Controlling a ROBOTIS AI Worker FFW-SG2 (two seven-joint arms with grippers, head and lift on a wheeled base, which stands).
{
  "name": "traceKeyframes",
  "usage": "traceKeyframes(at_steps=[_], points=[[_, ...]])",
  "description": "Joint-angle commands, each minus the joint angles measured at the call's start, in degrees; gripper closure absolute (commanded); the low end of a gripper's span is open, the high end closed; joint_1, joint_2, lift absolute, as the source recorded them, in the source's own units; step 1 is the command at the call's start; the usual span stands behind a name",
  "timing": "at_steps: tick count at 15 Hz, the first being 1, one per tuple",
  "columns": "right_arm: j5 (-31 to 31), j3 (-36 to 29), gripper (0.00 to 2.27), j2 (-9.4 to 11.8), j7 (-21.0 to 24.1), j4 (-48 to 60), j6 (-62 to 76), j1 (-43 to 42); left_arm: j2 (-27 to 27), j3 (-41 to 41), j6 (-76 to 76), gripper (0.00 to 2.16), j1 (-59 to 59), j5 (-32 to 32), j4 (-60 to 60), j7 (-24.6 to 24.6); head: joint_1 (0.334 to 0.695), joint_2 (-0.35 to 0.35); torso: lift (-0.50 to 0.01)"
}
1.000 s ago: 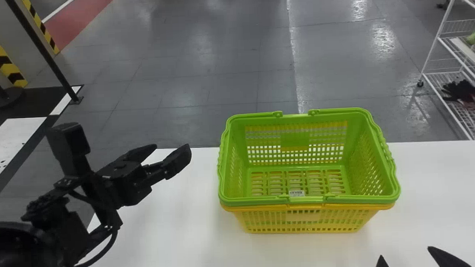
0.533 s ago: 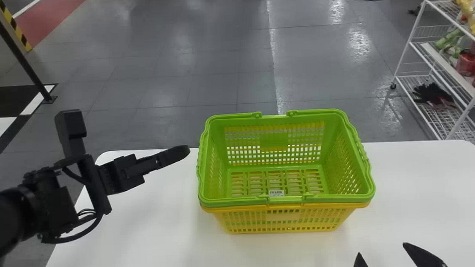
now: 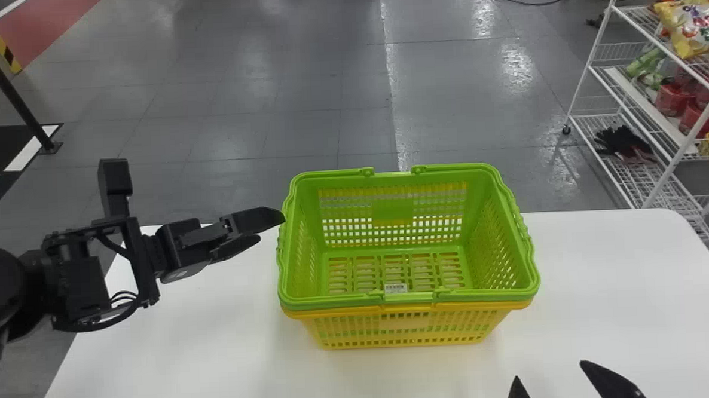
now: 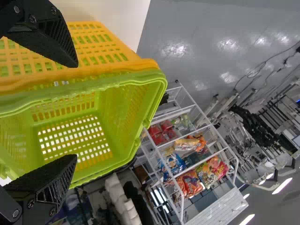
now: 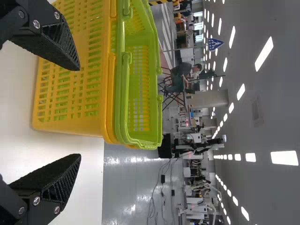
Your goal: Grasp handle with right gripper to insert into left gripper then lift and swing left to center
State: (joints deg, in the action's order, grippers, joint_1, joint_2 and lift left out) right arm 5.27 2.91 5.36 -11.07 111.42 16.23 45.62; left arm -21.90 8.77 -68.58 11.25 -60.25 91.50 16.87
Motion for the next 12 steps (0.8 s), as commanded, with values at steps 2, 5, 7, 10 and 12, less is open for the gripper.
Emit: traceKeyframes(at_steps=[2, 5, 7, 10, 12], points=[[0.0, -0.28, 0.16, 0.0, 0.0, 0.11, 0.5, 0.53, 0.72, -2.88, 0.59, 0.14, 3.08, 1.89, -4.05, 0.26, 0.695, 0.021, -0.093], [0.0, -0.54, 0.16, 0.0, 0.0, 0.11, 0.5, 0.53, 1.07, -3.15, 0.41, 0.14, 3.43, 2.51, -4.58, 0.53, 0.695, 0.006, -0.093], [0.0, -0.54, 0.16, -0.09, 0.0, 0.03, 0.5, 0.53, 0.9, -2.88, 0.06, 0.14, 2.99, 1.45, -4.05, 0.53, 0.695, 0.002, -0.093], [0.0, -0.54, 0.16, -0.09, 0.0, -0.06, 0.33, 0.26, 0.55, -2.88, -0.12, 0.14, 2.73, -0.57, -1.15, 0.09, 0.695, -0.004, -0.093], [0.0, -0.72, 0.16, -0.09, 0.0, -0.06, 0.33, 0.26, 0.55, -2.97, -0.64, 0.14, 2.82, -1.1, 0.43, -0.35, 0.695, -0.009, -0.093]])
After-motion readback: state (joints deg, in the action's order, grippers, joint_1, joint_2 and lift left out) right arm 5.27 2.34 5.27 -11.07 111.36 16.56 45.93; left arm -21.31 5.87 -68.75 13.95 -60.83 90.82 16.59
